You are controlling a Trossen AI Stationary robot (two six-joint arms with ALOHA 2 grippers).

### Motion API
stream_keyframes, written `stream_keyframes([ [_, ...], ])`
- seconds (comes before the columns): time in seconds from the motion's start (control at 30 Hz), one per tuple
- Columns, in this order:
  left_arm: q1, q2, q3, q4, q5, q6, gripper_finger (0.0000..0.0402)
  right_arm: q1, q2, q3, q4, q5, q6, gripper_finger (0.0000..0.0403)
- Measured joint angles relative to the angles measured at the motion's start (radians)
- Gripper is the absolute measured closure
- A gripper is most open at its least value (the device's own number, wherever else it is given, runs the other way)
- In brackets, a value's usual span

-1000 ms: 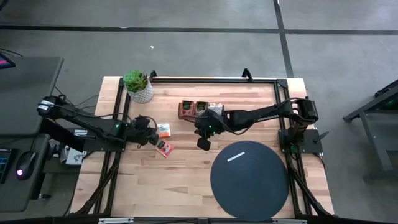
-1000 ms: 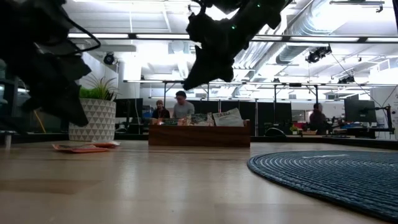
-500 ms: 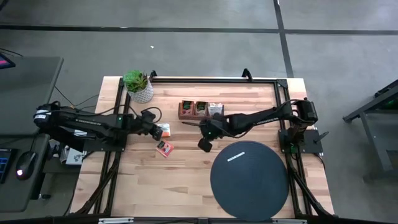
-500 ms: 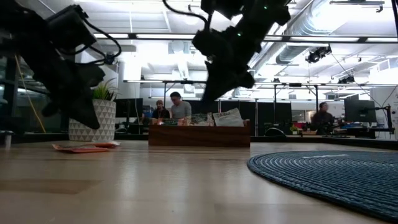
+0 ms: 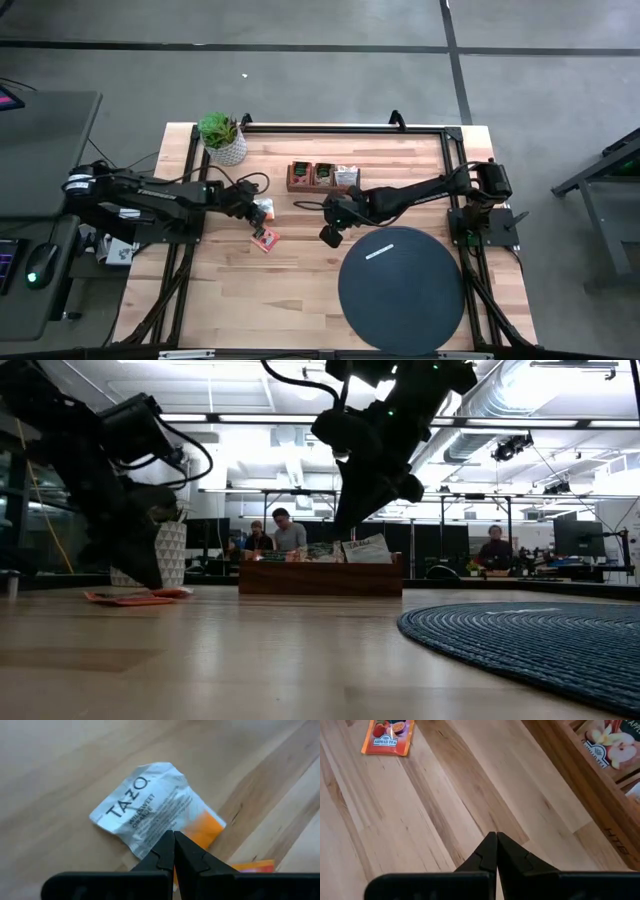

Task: Pick & Place Tea
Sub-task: Put the white orange tea sachet into the right section of the wooden organizer

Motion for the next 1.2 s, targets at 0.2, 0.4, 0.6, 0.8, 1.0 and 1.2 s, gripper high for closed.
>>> stream_keyframes([
  [0.2,0.0,0.091,0.003,0.109,0.098,0.096,0.0401,0.001,0.0,0.0,-0.007,-0.014,0.004,0.0403],
  [0.4,0.0,0.21,0.005,0.245,0.278,0.253,0.0402,0.0,0.0,0.0,-0.007,-0.132,-0.065,0.0403],
  [0.6,0.0,0.31,0.01,0.357,0.475,0.457,0.0402,0.0,0.0,0.0,0.014,-0.208,-0.12,0.0403],
  [0.8,-0.001,0.373,0.104,0.313,0.547,0.667,0.0401,0.0,0.0,0.0,0.04,-0.232,-0.148,0.0403],
  [1.0,-0.001,0.383,0.292,0.16,0.459,0.732,0.0401,0.0,0.0,0.0,0.041,-0.216,-0.133,0.0403],
  [1.2,-0.009,0.383,0.499,-0.148,0.38,0.575,0.0401,0.0,0.0,0.0,0.028,-0.175,-0.095,0.0403],
])
